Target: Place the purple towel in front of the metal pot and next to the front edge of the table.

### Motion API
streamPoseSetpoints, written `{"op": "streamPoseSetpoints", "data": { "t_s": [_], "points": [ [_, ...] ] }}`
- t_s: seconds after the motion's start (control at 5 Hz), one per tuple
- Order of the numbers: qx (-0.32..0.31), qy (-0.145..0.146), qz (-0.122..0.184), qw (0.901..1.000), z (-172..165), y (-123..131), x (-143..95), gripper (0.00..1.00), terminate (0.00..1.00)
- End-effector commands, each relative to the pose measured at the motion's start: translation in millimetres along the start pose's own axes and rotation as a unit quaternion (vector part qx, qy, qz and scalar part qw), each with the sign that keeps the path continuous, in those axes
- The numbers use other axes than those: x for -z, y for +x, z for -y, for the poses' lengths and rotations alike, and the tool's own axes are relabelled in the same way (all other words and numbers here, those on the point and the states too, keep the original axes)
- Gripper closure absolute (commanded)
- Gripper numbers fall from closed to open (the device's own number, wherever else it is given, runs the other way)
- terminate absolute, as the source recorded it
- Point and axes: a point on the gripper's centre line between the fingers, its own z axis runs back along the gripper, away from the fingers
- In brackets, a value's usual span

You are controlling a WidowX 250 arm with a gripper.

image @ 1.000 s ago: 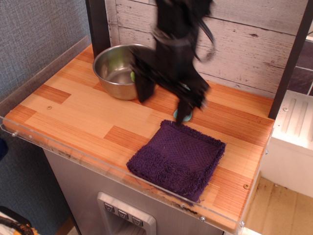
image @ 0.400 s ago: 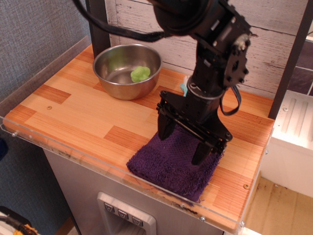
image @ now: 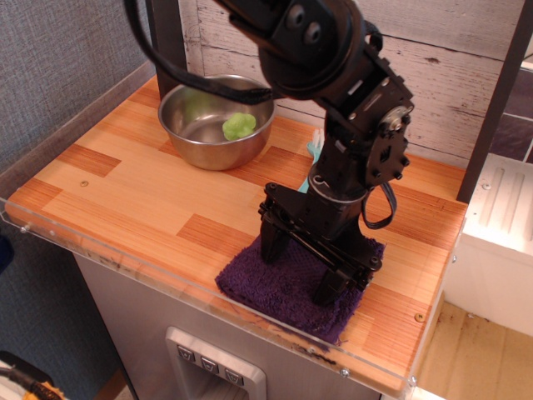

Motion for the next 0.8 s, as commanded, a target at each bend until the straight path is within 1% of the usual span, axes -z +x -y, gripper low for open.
{"op": "streamPoseSetpoints", "data": {
  "t_s": [0.0, 0.2, 0.4, 0.6],
  "points": [
    [0.006, -0.004, 0.021, 0.9998, -27, -12, 41, 0.0, 0.0],
    [-0.004, -0.006, 0.008, 0.9999, -50, -26, 51, 0.0, 0.0],
    [-0.023, -0.018, -0.006, 0.9995, -73, -48, 56, 0.0, 0.0],
    [-0.038, -0.015, -0.007, 0.9991, -99, -73, 44, 0.0, 0.0]
  ]
}}
